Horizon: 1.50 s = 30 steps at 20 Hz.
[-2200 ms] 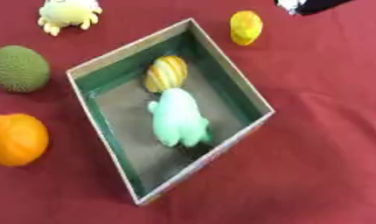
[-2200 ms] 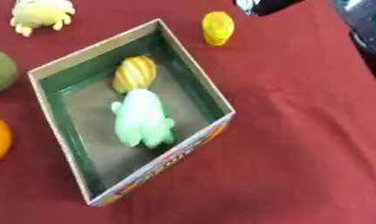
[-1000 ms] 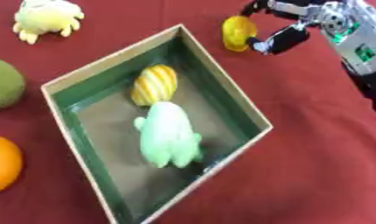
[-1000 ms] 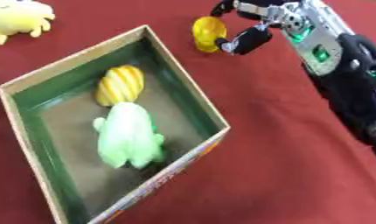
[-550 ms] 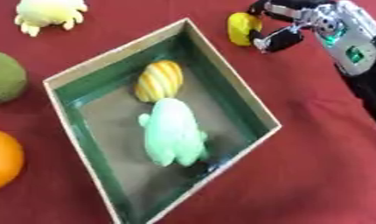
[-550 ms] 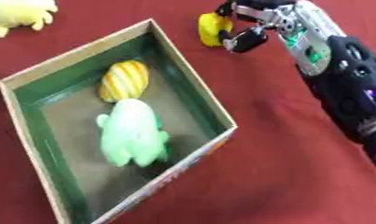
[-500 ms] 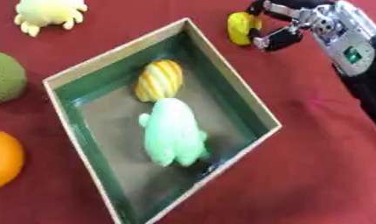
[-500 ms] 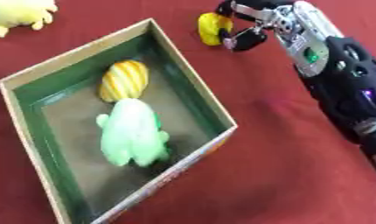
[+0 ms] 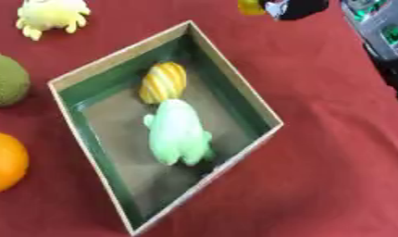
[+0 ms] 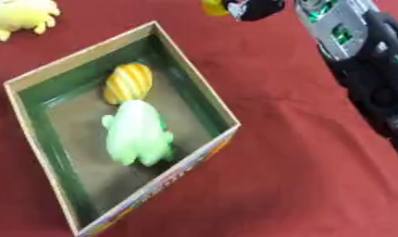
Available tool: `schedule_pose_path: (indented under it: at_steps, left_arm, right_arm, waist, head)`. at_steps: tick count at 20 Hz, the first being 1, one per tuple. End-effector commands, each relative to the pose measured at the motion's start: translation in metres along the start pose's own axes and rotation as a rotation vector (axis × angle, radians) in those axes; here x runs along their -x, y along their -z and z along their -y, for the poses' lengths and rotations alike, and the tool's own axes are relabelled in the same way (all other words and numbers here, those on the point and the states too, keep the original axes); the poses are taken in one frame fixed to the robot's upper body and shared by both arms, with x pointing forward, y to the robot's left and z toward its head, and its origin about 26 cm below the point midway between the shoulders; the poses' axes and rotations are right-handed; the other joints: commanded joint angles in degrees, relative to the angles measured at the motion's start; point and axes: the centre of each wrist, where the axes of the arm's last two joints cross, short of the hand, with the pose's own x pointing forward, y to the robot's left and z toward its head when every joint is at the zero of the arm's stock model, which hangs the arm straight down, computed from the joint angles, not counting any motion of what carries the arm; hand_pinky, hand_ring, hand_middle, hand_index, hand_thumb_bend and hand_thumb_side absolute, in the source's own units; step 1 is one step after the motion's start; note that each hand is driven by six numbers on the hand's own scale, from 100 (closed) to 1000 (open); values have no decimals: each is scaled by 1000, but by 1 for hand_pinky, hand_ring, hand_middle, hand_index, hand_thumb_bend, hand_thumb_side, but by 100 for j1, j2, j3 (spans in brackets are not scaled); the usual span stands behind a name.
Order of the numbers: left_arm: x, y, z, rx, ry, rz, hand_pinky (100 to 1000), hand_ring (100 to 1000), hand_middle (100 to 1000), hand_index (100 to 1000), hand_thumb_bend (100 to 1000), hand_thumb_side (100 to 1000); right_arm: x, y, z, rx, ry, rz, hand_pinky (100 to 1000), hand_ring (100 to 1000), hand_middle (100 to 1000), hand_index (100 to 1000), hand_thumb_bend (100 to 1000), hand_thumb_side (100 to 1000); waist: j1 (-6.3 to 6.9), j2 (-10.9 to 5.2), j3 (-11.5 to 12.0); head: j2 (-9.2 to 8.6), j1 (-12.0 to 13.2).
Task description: Pick up objects on the table and place them in the box.
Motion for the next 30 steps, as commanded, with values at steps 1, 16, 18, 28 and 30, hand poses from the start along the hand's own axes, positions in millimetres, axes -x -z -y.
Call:
schedule_pose_path:
  at_steps: [1, 16, 18, 28, 30]
  left_arm:
    - [-7, 6, -6, 1, 24, 29, 738, 737, 629, 811, 134, 802]
    - [-10, 11, 1, 58, 18, 30, 738, 735, 623, 810, 142, 792]
    - [-10, 11, 3, 64, 13, 29, 738, 735, 623, 810, 142, 793]
    - [-11, 11, 5, 72, 2, 27, 738, 734, 621, 810, 141, 795]
    - [-10, 11, 5, 73, 2, 24, 738, 734, 621, 810, 140, 796]
  right_arm:
    - [-17, -12, 23, 0, -3, 56, 829, 699, 493, 623, 100, 100]
    - [-109, -32, -14, -435, -93, 359, 835, 730, 562, 690, 100, 101]
    - [-113, -28, -21, -453, -108, 360, 835, 738, 574, 702, 118, 113]
    - [-93, 1, -38, -479, -188, 330, 900, 935, 860, 903, 166, 380]
    - [-91, 0, -34, -465, -190, 335, 904, 942, 868, 910, 165, 384]
  waist:
    - [42, -247, -29]
    - [18, -615, -4]
    - [16, -612, 12]
    - [22, -542, 44]
    - [25, -535, 31]
  head:
    - [90, 56]
    - [301, 84]
    - [303, 74]
    - [374, 105]
    - [390, 121]
